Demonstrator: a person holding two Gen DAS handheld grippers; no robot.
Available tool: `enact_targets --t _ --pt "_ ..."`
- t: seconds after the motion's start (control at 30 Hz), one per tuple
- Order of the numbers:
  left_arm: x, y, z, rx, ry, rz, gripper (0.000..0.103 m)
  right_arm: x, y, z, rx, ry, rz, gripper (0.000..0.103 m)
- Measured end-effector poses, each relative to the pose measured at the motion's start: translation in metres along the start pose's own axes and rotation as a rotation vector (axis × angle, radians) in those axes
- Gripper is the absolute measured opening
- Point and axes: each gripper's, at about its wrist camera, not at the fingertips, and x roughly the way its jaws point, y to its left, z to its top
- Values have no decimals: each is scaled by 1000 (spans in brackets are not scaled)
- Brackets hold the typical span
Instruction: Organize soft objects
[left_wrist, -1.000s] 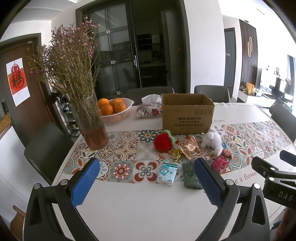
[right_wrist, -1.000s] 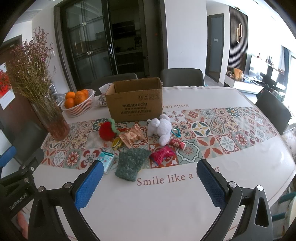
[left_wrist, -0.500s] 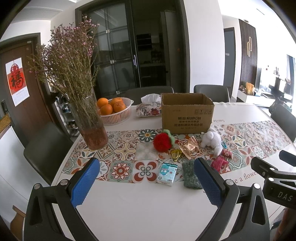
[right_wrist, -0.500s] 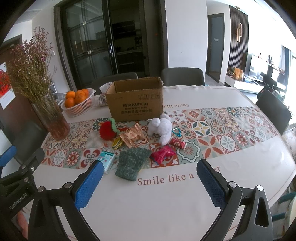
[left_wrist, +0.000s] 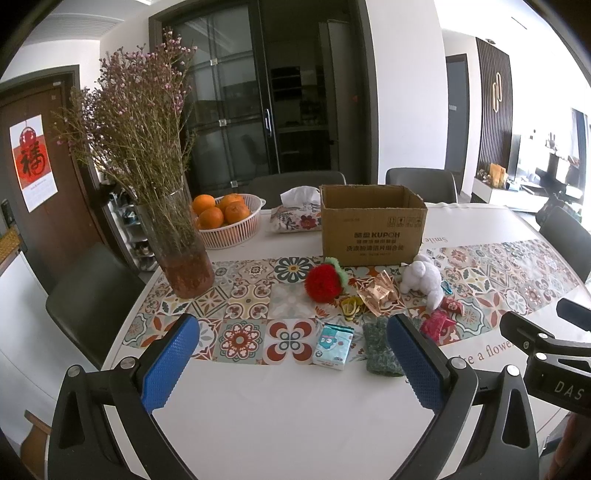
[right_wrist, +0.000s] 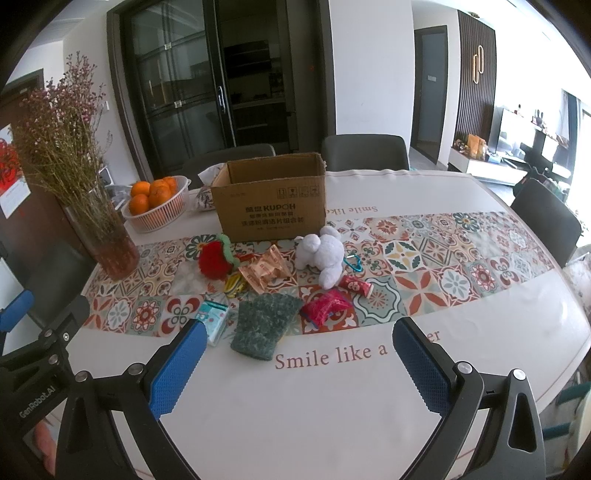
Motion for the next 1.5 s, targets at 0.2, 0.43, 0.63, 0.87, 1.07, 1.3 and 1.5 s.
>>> enact_targets --t 0.2,0.43,0.63,0.87,1.07,1.3,1.5 --pt "0 0 0 0 -1 0 103 1 1 0 0 0 0 102" --pt "0 0 0 0 1 -2 103 1 1 0 0 1 1 102" --pt "1 0 0 2 3 -3 103 1 1 0 0 2 1 102" --pt "7 1 -1 8 16 -11 103 9 4 -1 -2 12 5 102" --pt "22 2 -4 19 46 -28 103 20 3 0 4 39 18 102" --pt "55 2 -6 60 102 -46 103 45 9 5 -4 69 29 102" --pt "93 0 -13 114 164 -65 103 81 15 7 -13 119 33 102"
